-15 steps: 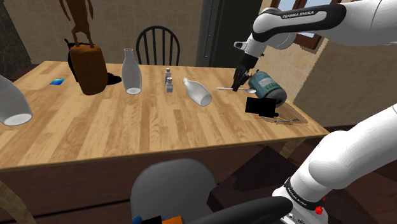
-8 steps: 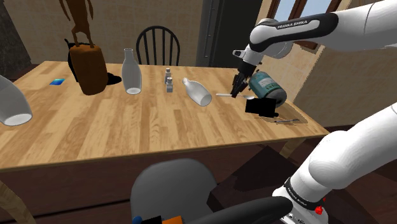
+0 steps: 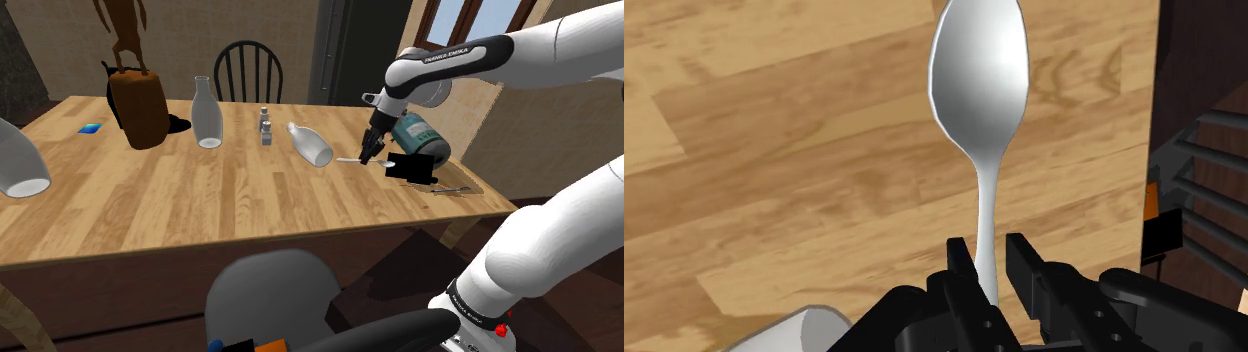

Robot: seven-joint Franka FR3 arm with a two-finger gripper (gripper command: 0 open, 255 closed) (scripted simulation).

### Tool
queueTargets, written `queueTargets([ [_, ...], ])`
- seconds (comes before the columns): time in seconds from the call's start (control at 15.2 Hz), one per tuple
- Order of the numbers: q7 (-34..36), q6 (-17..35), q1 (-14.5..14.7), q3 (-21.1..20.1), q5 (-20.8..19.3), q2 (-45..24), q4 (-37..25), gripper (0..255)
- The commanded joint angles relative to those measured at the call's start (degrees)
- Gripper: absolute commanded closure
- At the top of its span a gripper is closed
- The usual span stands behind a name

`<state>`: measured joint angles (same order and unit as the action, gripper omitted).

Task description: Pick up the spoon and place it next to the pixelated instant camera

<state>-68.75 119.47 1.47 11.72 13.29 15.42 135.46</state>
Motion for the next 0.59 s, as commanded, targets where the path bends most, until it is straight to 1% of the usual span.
queueTargets([
  [0.0, -0.5, 1.5, 0.1, 0.1, 0.3, -0.7, 0.8, 255],
  [0.53, -2.9, 7.6, 0.5, 0.4, 2.1, -3.9, 4.1, 255],
])
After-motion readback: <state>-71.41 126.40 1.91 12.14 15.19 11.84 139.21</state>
